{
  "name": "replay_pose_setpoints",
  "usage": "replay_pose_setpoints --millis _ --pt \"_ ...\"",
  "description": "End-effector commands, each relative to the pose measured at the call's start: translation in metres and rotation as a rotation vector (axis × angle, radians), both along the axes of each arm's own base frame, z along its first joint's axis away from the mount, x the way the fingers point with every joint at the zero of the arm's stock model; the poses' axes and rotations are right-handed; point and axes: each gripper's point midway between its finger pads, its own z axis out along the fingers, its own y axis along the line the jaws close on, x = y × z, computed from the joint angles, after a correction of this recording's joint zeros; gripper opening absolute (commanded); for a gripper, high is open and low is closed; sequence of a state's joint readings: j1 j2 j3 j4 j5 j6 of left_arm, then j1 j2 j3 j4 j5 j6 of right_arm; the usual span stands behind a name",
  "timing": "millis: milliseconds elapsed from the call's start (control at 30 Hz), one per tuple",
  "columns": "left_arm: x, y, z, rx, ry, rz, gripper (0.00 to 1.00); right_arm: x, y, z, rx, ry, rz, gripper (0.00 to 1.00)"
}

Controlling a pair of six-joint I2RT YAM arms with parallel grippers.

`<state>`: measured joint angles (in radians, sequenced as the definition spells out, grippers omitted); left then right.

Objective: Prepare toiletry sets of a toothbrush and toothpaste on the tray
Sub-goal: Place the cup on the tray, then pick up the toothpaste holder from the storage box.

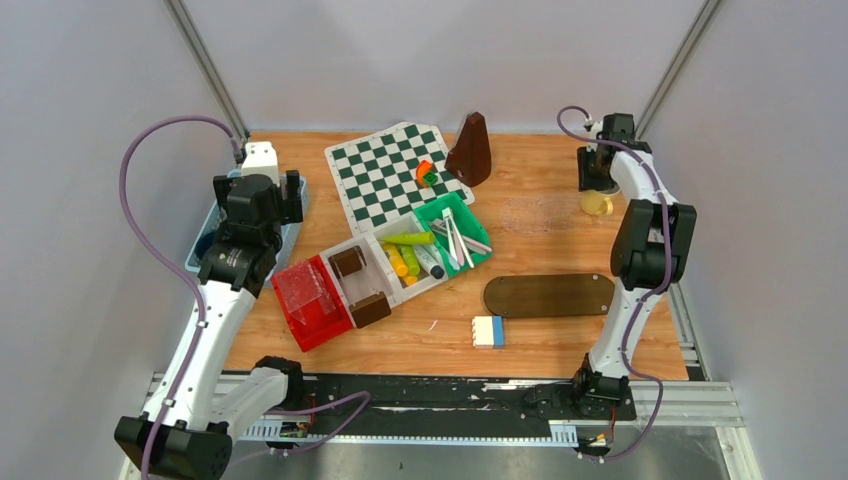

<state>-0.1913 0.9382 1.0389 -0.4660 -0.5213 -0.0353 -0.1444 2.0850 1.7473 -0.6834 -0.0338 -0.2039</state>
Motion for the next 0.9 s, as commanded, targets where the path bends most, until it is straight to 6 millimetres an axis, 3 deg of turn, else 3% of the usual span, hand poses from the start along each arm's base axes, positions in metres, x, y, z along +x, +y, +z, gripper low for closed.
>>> replay_pose_setpoints --millis 0,233,433,467,533,733,867 --pt "0.003 0.001 0.013 -0.011 -0.061 -0.001 0.99 0.006 -0.002 0.041 -0.028 -0.099 0.006 0.37" --pt "0.003 0.001 0.014 -0.022 -0.065 -0.005 0.99 0.006 0.004 0.095 0.009 -0.214 -0.021 0.61" --pt "0.004 -0.006 0.014 -0.060 -0.066 -0.023 1.00 -0.012 0.027 0.148 0.138 -0.323 -0.048 0.76" --pt "0.004 -0.007 0.015 -0.067 -0.063 -0.026 1.00 -0.016 0.031 0.156 0.162 -0.338 -0.053 0.80" --pt "0.004 -0.010 0.015 -0.087 -0.047 -0.034 1.00 -0.025 0.038 0.168 0.217 -0.360 -0.082 0.98" --pt "-0.006 -0.021 0.010 -0.185 0.031 -0.038 1.00 -0.050 0.061 0.197 0.416 -0.402 -0.189 1.00" --pt "-0.018 -0.028 -0.005 -0.253 0.127 -0.030 1.00 -0.065 0.080 0.221 0.597 -0.430 -0.263 1.00"
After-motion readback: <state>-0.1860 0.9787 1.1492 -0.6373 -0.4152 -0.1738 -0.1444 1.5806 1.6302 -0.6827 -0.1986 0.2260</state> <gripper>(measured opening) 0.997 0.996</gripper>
